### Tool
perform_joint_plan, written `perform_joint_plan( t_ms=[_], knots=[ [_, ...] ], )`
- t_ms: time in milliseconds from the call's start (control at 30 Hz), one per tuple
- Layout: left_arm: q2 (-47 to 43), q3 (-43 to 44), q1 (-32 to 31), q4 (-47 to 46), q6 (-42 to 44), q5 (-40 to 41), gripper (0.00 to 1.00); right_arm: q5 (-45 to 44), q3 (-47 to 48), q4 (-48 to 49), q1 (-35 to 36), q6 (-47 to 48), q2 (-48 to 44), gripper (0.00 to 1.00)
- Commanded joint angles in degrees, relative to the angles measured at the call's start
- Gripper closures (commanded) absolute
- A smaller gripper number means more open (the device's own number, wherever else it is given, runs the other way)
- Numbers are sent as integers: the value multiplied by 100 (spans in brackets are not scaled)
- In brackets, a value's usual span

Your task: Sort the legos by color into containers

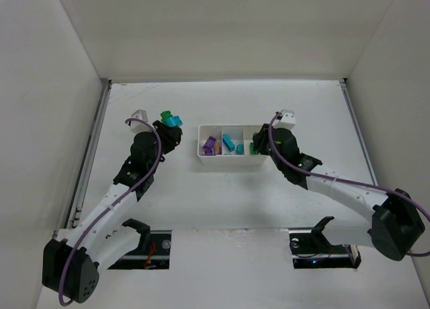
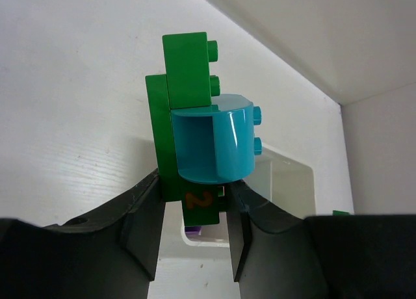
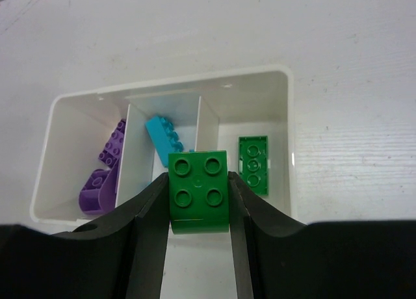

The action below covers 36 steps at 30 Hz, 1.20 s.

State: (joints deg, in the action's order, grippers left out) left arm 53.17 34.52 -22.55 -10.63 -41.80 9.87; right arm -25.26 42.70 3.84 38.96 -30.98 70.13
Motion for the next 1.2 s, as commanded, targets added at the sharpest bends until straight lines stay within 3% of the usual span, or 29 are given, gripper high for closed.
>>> perform_joint_plan(
  t_ms=[0,267,1167],
  knots=[
    [-455,-42,106,-62,-109,-20,80,-330,107,451,-86,215,-175,70],
    [-869,-358,317,290,-276,-2,80,-243,19,706,-315,338,114,70],
    [-711,-297,106,272,-171,42,80,-208,125,1040,-236,479,888,69]
  ],
)
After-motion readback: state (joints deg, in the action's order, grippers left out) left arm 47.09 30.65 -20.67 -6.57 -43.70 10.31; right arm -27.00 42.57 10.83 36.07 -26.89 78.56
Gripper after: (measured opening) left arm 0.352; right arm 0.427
